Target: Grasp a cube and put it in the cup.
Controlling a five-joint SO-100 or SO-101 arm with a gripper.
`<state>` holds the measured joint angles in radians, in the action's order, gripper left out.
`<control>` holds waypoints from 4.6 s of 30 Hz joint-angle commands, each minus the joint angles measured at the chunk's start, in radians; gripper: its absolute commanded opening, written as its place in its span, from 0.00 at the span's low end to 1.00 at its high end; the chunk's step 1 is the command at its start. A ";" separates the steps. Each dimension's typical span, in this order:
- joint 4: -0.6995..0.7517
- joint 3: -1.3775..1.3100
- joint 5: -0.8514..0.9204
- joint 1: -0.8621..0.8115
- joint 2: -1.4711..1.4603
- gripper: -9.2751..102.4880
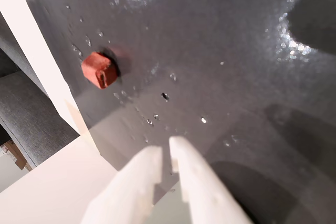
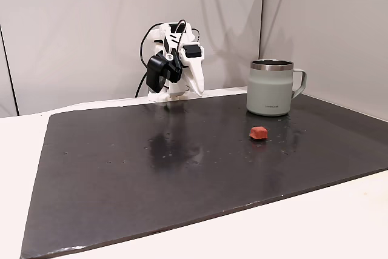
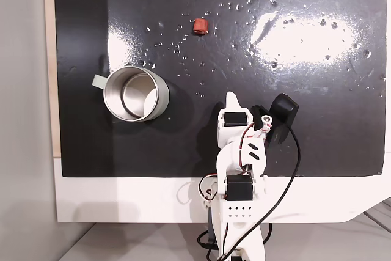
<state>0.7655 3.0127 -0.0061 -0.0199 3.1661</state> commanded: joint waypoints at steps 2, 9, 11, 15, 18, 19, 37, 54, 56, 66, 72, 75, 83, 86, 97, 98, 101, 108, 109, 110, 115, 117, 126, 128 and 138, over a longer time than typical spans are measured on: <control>-0.021 -0.008 0.005 0.008 0.012 0.08; -0.021 -0.008 0.005 0.008 0.012 0.08; -0.021 -0.008 0.005 0.008 0.012 0.08; -0.021 -0.008 0.006 0.008 0.012 0.08; -0.021 -0.008 0.000 0.006 0.012 0.08; -0.021 -0.008 -0.005 -0.002 0.012 0.08; 0.015 -0.801 -0.098 0.008 -0.672 0.08; 0.377 -1.623 -0.094 0.112 -1.341 0.08; 0.414 -1.695 -0.103 0.118 -1.404 0.08; 0.541 -1.959 -0.150 0.161 -1.640 0.08; 0.649 -2.143 -0.186 0.173 -1.804 0.08; 0.707 -2.247 -0.193 0.186 -1.885 0.08; 0.810 -2.442 -0.193 0.224 -2.039 0.08; 0.848 -2.525 -0.189 0.225 -2.102 0.08; 0.900 -2.645 -0.193 0.201 -2.191 0.08; 0.910 -2.660 -0.193 0.201 -2.201 0.08; 0.913 -2.666 -0.193 0.201 -2.206 0.08; 0.916 -2.666 -0.212 0.192 -2.220 0.10; 0.917 -2.666 -0.216 0.189 -2.223 0.13; 0.917 -2.666 -0.221 0.184 -2.227 0.16; 0.922 -2.675 -0.244 0.156 -2.249 0.31; 0.931 -2.698 -0.250 0.146 -2.267 0.33; 0.936 -2.707 -0.249 0.152 -2.303 0.34; 0.943 -2.720 -0.242 0.155 -2.326 0.34; 0.988 -2.816 -0.221 0.161 -2.470 0.34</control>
<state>1.7380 0.2684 -0.2408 0.1365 0.6964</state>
